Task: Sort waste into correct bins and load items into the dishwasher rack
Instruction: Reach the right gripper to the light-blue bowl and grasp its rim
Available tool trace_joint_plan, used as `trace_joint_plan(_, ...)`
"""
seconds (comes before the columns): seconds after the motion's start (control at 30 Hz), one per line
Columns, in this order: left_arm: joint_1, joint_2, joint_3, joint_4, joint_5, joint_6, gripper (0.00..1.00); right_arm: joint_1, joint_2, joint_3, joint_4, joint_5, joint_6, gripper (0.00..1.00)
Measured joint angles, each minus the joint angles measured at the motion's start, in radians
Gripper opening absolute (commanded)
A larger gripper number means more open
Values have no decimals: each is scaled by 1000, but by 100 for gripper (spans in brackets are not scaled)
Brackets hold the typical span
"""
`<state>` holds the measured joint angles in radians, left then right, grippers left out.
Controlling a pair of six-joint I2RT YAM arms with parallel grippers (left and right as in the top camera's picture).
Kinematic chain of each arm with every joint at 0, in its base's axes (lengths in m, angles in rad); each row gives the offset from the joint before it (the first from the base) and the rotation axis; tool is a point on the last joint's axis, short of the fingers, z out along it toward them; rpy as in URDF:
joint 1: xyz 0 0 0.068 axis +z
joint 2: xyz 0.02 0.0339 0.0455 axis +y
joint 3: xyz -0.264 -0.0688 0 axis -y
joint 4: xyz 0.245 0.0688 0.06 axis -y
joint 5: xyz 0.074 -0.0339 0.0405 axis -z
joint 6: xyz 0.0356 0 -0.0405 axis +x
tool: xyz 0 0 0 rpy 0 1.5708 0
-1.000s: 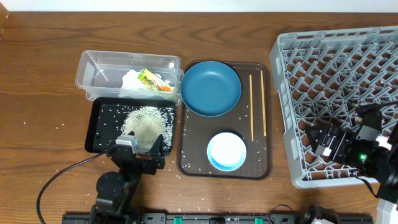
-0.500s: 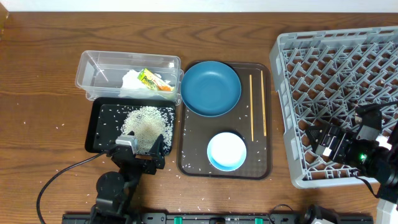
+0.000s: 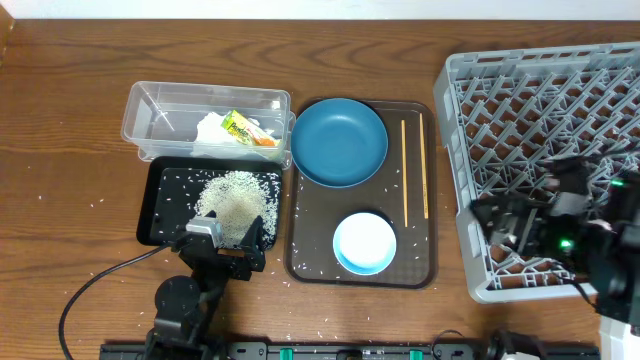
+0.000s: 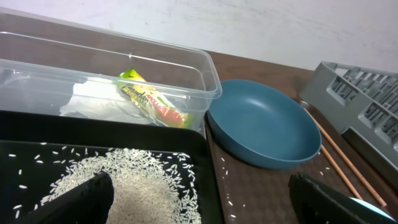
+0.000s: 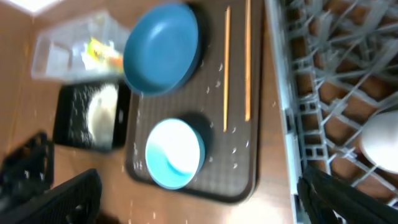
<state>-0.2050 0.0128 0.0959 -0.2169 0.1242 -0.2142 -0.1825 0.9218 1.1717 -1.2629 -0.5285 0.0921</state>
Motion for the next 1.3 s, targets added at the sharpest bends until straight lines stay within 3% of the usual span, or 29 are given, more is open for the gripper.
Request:
trace_joint_plan(0.17, 0, 0, 0, 0, 0, 0, 93, 253, 56, 0, 27, 227, 109, 99)
trace_joint_plan(0.33, 0, 0, 0, 1, 0, 0, 93, 435, 170, 0, 171, 292, 164, 99)
trace_joint_plan(0.43, 0, 0, 0, 1, 0, 0, 93, 491, 242, 0, 275, 282, 175, 90)
trace_joint_plan(0.5, 0, 0, 0, 1, 0, 0, 93, 511, 285, 0, 309, 274, 181, 75)
trace_joint_plan(0.6, 0, 0, 0, 1, 0, 0, 93, 550, 373, 2, 271, 267, 193, 62)
trace_joint_plan(0.73, 0, 0, 0, 1, 0, 0, 93, 611, 509, 3, 186, 261, 175, 51)
trace_joint_plan(1.1, 0, 0, 0, 1, 0, 0, 93, 781, 831, 3, 202, 395, 214, 49)
trace_joint_plan(1.2, 0, 0, 0, 1, 0, 0, 93, 780, 887, 3, 214, 452, 241, 34)
trace_joint_plan(1.3, 0, 0, 0, 1, 0, 0, 93, 780, 914, 3, 226, 478, 257, 8)
